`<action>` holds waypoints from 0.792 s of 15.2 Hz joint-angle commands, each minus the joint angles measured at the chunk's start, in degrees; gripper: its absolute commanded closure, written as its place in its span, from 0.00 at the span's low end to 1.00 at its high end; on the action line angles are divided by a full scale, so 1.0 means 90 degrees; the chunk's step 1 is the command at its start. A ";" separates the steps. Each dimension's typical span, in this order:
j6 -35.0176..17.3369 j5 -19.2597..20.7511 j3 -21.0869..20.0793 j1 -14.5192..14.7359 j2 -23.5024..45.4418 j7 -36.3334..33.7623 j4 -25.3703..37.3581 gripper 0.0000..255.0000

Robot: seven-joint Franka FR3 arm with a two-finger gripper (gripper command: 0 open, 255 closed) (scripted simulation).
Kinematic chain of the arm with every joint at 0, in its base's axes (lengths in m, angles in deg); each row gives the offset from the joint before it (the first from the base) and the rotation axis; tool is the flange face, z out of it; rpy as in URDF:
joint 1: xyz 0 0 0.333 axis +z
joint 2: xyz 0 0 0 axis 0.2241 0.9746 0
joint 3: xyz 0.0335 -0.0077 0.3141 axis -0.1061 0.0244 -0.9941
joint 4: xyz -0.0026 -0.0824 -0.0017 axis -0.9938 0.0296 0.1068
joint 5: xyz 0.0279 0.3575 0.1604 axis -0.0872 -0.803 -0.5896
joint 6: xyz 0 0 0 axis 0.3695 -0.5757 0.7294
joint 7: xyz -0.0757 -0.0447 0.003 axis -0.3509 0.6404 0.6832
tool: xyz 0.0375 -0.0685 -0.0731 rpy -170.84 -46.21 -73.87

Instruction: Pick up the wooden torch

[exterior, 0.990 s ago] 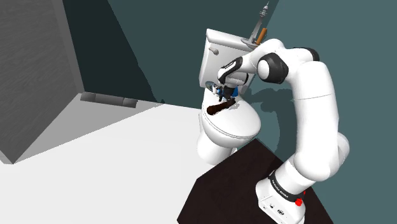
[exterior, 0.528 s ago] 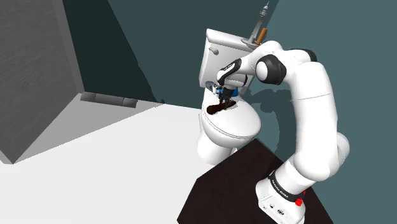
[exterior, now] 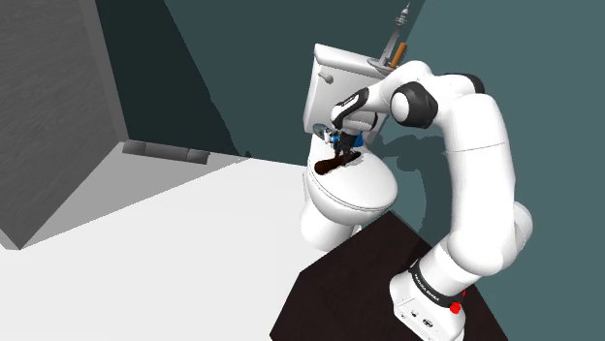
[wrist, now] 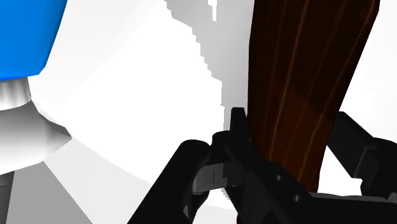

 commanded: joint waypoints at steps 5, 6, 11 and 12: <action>0.0277 0.0139 0.0135 0.0102 -0.0352 -0.0072 -0.0065 1.00; 0.0328 0.0165 0.0159 0.0118 -0.0413 -0.0084 -0.0074 1.00; 0.0591 0.0294 0.0272 0.0199 -0.0704 -0.0149 -0.0093 1.00; 0.0645 0.0321 0.0294 0.0214 -0.0760 -0.0163 -0.0093 1.00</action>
